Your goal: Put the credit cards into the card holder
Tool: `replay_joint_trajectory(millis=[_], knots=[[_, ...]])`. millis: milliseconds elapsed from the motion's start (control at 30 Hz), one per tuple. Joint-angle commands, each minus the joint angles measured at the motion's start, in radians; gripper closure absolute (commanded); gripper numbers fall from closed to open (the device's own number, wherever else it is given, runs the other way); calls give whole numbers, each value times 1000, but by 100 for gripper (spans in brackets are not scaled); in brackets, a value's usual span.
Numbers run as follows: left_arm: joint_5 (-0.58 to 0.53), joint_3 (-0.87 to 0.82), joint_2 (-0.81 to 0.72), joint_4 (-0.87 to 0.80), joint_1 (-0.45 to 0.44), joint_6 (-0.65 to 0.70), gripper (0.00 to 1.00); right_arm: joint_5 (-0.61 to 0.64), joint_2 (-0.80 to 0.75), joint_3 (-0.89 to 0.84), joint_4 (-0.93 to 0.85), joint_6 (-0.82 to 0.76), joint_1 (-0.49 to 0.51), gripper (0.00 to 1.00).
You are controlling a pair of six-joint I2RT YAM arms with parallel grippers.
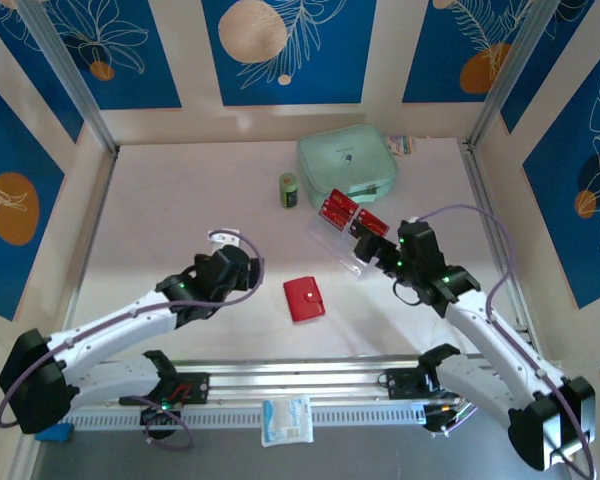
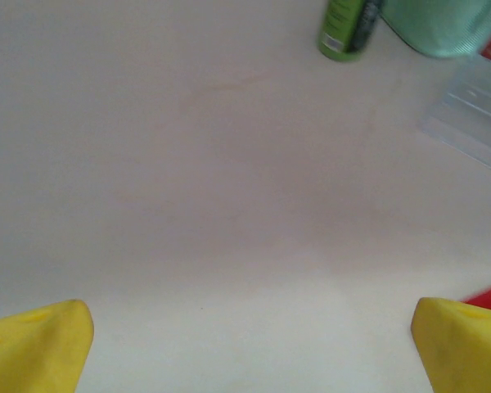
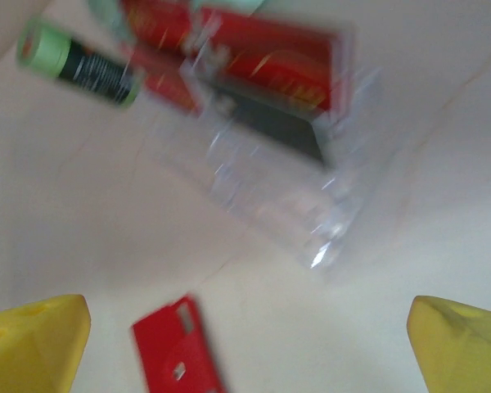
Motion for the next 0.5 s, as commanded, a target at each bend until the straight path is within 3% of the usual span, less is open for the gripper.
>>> replay_joint_trajectory(millis=[0,133,267,467], knots=[[-133,-19,-46,34,65,128,0,236,-68,-52,-14,-23,-54,1],[-130,-34,-67,67,181,250,0,339,-142,-132,118,-47,-134,1],[-127,-52,-64,122,270,329,0,401,-88,-117,130,-62,-232,1],[-109,-72,-55,155,370,290,0,329,72,-75,103,-7,-387,1]])
